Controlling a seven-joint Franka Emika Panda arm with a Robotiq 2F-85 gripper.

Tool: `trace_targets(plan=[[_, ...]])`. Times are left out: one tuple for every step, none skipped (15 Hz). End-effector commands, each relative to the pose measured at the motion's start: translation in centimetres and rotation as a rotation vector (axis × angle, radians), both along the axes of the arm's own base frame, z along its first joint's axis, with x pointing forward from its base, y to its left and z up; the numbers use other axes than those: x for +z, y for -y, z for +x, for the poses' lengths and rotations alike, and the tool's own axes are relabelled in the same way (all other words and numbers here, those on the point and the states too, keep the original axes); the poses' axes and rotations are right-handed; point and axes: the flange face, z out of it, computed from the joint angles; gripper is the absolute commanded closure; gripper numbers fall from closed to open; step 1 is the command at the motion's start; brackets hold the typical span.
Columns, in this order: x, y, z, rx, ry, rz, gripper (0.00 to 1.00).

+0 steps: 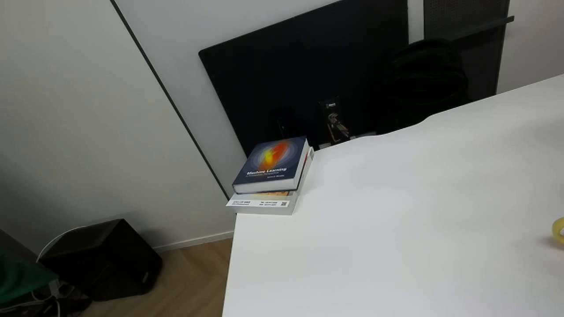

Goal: Remove the blue marker from the yellow mug

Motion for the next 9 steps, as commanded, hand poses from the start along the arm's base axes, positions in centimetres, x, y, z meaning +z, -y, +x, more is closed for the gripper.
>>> trace_targets(plan=[[-1.8,-0.2,1.4,0.006,-0.050,0.012,0.00],[-2.4,-0.4,1.5,0.009,-0.059,0.016,0.00],[-3.1,-0.6,1.5,0.012,-0.070,0.022,0.00],[-3.8,-0.8,1.5,0.015,-0.081,0.028,0.00],[-4.4,-1.0,1.4,0.018,-0.092,0.031,0.00],[-5.0,-1.1,1.4,0.020,-0.102,0.036,0.00],[-5.5,-1.3,1.4,0.022,-0.111,0.041,0.00],[-5.9,-1.4,1.4,0.024,-0.120,0.045,0.00],[-6.4,-1.4,1.3,0.026,-0.127,0.052,0.00]])
